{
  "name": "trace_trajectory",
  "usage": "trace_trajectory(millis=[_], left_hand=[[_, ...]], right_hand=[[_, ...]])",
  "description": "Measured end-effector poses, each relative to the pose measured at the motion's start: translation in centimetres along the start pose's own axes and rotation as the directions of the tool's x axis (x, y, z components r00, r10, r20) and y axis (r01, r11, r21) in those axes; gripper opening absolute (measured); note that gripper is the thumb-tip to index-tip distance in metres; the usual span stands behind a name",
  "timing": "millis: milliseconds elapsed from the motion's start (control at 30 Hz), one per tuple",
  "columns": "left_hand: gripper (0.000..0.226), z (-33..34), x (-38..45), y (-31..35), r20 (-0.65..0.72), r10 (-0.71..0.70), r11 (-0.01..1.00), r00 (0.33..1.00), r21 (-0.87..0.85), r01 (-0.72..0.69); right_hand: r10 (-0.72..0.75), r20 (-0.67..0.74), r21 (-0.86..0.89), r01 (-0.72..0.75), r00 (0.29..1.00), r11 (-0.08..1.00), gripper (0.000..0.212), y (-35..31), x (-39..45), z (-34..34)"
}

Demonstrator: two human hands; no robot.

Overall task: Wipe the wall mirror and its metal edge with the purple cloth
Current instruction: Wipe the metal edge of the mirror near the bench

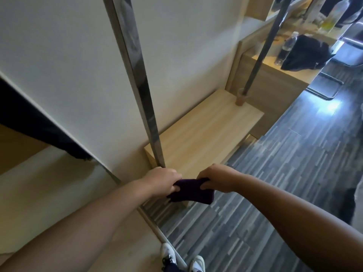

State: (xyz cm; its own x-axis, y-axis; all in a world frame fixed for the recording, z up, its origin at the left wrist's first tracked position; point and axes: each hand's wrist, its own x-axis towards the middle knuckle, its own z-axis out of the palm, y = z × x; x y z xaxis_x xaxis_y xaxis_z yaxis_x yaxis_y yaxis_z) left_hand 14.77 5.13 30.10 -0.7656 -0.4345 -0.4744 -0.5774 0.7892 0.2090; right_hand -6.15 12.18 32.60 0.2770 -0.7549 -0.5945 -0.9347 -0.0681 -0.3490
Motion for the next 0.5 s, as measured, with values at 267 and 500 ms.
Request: trace_trajectory(millis=[267, 500], left_hand=[[0.017, 0.3, 7.6, -2.2, -0.092, 0.055, 0.997, 0.994, -0.046, -0.06], [0.014, 4.4, 15.8, -4.5, -0.111, -0.045, 0.998, 0.993, -0.059, 0.039]], right_hand=[[0.145, -0.058, 0.034, -0.144, 0.988, 0.989, 0.032, 5.7, 4.2, -0.2], [0.145, -0.07, 0.024, -0.144, 0.987, 0.989, 0.026, 12.7, 11.4, 1.2]])
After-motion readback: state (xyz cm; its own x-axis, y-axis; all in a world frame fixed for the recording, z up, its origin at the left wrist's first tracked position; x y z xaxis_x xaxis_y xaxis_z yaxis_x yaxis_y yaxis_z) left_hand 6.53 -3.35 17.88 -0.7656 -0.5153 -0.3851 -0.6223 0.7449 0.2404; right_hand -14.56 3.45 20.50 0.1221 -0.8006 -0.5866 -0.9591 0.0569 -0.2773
